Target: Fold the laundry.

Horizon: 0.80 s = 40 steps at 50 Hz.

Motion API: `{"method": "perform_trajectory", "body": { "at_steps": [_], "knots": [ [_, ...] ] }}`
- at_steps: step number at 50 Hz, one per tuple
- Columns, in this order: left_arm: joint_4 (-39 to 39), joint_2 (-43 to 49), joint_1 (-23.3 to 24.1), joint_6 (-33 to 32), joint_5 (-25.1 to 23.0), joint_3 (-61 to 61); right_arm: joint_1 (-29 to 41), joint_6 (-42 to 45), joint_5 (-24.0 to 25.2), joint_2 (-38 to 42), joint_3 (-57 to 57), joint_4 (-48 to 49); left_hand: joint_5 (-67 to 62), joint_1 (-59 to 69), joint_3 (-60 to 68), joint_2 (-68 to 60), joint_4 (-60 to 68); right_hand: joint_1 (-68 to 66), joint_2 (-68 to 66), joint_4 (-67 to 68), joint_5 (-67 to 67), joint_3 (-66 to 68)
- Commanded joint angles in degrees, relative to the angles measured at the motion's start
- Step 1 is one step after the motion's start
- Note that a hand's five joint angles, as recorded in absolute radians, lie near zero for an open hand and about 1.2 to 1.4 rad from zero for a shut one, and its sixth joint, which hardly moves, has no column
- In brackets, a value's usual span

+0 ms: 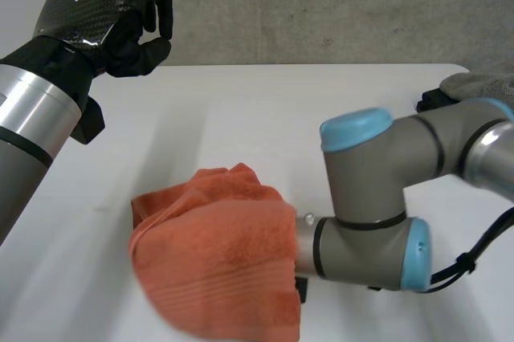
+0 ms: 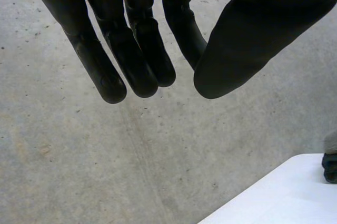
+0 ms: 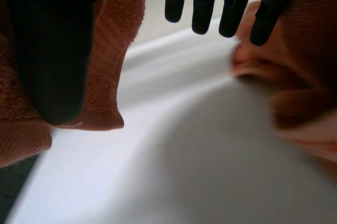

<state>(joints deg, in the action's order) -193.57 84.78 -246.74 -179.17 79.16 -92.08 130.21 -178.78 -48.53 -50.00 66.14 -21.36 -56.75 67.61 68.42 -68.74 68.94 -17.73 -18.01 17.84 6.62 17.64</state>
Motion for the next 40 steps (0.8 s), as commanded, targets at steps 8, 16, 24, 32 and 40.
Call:
{"method": "perform_trajectory", "body": {
  "at_steps": [8,16,24,32,40],
  "knots": [
    [3.5,7.0,-1.5,-3.9,3.7,1.6,0.5,38.6,-34.9,-5.0,-4.0,-11.8,56.7,-57.6,-58.4,58.7,-58.9,5.5,5.8,-5.7,-4.4,-5.4],
    [4.3,17.7,-3.2,-9.7,7.1,2.1,-0.3,45.3,-38.0,-5.1,0.3,-4.7,56.7,-57.6,-58.4,58.7,-58.9,7.7,8.0,-7.8,-6.6,-7.6],
    [9.8,26.5,-3.7,-10.9,2.7,3.4,-2.4,51.9,-37.7,-8.4,3.9,1.3,56.7,-57.6,-58.4,58.7,-58.9,7.7,8.0,-7.8,-6.6,-7.6],
    [13.1,28.7,-0.9,-9.4,-0.7,3.7,-3.7,52.7,-35.8,-11.0,1.6,0.7,56.7,-57.6,-58.4,58.7,-58.9,7.7,8.0,-7.8,-6.6,-7.6],
    [12.6,35.9,3.4,-8.3,2.1,7.8,-2.8,50.4,-34.0,-11.0,3.5,-1.1,56.7,-57.6,-58.4,58.7,-58.9,7.7,8.0,-7.8,-6.6,-7.6]
  ]
}}
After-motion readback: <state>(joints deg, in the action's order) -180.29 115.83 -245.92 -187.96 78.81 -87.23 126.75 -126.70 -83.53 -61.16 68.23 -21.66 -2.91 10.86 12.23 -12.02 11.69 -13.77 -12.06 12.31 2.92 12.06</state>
